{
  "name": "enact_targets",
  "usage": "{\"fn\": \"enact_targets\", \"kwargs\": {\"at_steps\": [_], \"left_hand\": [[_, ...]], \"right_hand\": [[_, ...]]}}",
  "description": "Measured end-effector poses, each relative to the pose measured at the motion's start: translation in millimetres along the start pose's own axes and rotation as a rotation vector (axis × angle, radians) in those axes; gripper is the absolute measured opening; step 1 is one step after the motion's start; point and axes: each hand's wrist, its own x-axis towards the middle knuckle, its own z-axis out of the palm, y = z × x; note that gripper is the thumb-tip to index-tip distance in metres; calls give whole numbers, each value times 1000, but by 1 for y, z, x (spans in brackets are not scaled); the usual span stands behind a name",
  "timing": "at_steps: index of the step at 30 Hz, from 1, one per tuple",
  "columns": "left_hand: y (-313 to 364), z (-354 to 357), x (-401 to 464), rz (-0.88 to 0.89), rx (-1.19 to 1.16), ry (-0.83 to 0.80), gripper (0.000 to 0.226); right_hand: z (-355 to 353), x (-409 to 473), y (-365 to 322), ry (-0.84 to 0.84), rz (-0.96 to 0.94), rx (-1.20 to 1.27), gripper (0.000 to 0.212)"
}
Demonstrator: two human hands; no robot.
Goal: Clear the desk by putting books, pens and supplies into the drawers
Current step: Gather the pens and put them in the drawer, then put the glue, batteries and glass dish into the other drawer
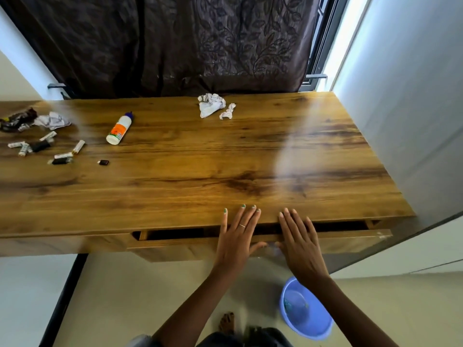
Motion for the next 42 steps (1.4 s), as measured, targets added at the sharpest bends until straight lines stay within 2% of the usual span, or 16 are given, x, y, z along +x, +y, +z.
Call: {"fn": "enact_targets", "kwargs": {"at_steps": [4, 8, 11, 22, 31, 37, 42], "left_hand": [[3, 7, 10, -34, -97, 111, 68], [8, 12, 15, -51, -118, 141, 68], [11, 16, 19, -49, -96, 183, 56], [12, 17, 17, -64, -61, 135, 55], [15, 0, 13, -107, -75, 20, 55], [4, -3, -11, -218, -135, 37, 54], [-27, -20, -38, -343, -130, 88, 53]], "right_hand": [[4, 17, 3, 142, -40, 69, 46], [11, 26, 4, 254, -75, 137, 37], [14, 30, 5, 273, -91, 159, 40], [18, 32, 6, 314, -106, 193, 39], [7, 35, 0, 136, -48, 188, 40], [-4, 35, -29, 37, -89, 262, 51], [-12, 48, -69, 17, -182, 305, 51]]}}
